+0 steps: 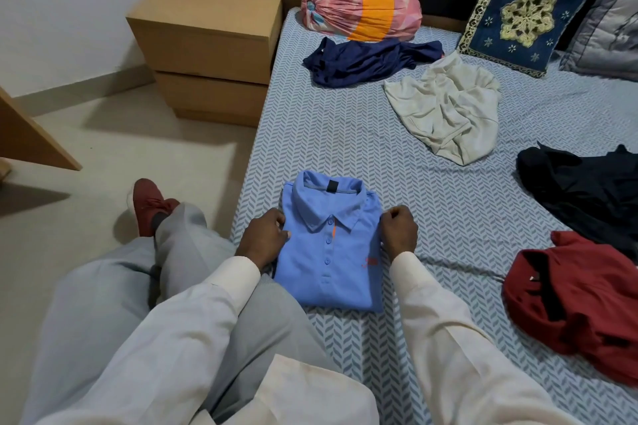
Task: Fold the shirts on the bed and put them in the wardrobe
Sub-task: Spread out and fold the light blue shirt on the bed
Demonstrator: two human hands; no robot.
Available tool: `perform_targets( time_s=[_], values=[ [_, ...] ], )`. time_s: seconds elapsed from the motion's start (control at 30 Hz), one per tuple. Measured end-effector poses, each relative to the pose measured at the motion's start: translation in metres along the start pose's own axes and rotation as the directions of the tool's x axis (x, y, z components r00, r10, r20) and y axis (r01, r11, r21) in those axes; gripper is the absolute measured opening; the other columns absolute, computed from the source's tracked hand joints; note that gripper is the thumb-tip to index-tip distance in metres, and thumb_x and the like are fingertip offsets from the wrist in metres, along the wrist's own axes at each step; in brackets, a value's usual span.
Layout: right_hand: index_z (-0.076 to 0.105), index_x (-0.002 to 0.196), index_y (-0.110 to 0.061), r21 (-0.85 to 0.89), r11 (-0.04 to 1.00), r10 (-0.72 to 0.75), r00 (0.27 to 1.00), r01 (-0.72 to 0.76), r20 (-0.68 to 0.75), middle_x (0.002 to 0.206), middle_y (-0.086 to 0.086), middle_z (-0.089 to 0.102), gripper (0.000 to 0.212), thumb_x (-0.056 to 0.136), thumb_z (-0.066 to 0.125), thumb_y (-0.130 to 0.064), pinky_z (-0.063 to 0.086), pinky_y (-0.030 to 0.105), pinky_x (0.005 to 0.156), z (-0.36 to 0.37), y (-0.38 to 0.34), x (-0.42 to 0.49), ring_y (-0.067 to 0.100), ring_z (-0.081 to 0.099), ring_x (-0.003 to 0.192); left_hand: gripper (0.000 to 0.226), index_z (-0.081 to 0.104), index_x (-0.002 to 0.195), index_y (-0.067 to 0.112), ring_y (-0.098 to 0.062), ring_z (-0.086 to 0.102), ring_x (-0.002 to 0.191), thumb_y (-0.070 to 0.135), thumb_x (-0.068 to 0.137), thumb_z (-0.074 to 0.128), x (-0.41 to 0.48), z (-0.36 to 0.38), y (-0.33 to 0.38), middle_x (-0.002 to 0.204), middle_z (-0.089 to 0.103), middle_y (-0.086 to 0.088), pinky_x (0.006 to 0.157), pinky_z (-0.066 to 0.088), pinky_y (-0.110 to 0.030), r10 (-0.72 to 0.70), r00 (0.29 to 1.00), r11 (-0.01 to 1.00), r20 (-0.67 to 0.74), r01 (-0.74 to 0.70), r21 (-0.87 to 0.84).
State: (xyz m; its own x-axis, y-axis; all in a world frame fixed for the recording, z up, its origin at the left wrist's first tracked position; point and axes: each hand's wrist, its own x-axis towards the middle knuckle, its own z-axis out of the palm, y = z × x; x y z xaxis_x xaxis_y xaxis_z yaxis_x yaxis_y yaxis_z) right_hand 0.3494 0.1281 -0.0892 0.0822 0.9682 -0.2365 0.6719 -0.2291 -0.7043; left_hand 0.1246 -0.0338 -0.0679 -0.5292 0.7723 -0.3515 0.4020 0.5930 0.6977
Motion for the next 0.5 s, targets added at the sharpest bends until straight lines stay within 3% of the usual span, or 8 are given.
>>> perform_targets(
  time_s=[0.13, 0.3, 0.43, 0.5],
  values=[
    [0.065, 0.093, -0.020, -0.046, 0.994, -0.097, 0.995, 0.098, 0.029, 0.104, 0.008, 0.066, 0.025, 0.085, 0.064, -0.044, 0.042, 0.033, 0.071, 0.000, -0.003, 0.003, 0.027, 0.062, 0.092, 0.022, 0.059, 0.104, 0.017, -0.022, 0.060, 0.084, 0.018, 0.084, 0.068, 0.000, 0.000, 0.001, 0.089, 0.063, -0.001, 0.064, 0.040, -0.030, 0.010, 1.000, 0.999, 0.004, -0.010, -0.039],
    [0.065, 0.083, -0.021, -0.101, 0.989, -0.101, 0.993, 0.108, 0.067, 0.101, 0.012, 0.065, 0.020, 0.082, 0.060, -0.041, 0.040, 0.031, 0.067, 0.005, -0.008, 0.016, 0.028, 0.062, 0.085, 0.037, 0.058, 0.122, 0.023, -0.020, 0.061, 0.084, 0.013, 0.087, 0.063, -0.004, -0.002, 0.004, 0.096, 0.066, -0.001, 0.063, 0.044, -0.028, 0.061, 0.998, 0.993, 0.026, -0.059, -0.100],
    [0.061, 0.080, -0.016, -0.005, 0.998, -0.061, 0.998, 0.061, 0.010, 0.089, 0.007, 0.065, 0.011, 0.087, 0.059, -0.025, 0.038, 0.031, 0.062, 0.002, -0.016, 0.012, 0.029, 0.059, 0.080, 0.060, 0.047, 0.143, 0.029, -0.021, 0.061, 0.108, 0.007, 0.089, 0.061, -0.003, -0.002, 0.002, 0.124, 0.064, 0.001, 0.085, 0.048, -0.029, 0.105, 0.994, 0.986, 0.040, -0.099, -0.131],
    [0.062, 0.086, -0.016, 0.016, 1.000, -0.027, 1.000, 0.027, -0.002, 0.087, 0.006, 0.066, 0.012, 0.090, 0.059, -0.027, 0.041, 0.032, 0.065, 0.002, -0.012, 0.012, 0.029, 0.059, 0.082, 0.067, 0.040, 0.149, 0.030, -0.023, 0.059, 0.117, 0.008, 0.090, 0.062, 0.001, -0.001, -0.001, 0.133, 0.061, -0.001, 0.096, 0.048, -0.034, 0.100, 0.994, 0.990, 0.042, -0.095, -0.104]
  ],
)
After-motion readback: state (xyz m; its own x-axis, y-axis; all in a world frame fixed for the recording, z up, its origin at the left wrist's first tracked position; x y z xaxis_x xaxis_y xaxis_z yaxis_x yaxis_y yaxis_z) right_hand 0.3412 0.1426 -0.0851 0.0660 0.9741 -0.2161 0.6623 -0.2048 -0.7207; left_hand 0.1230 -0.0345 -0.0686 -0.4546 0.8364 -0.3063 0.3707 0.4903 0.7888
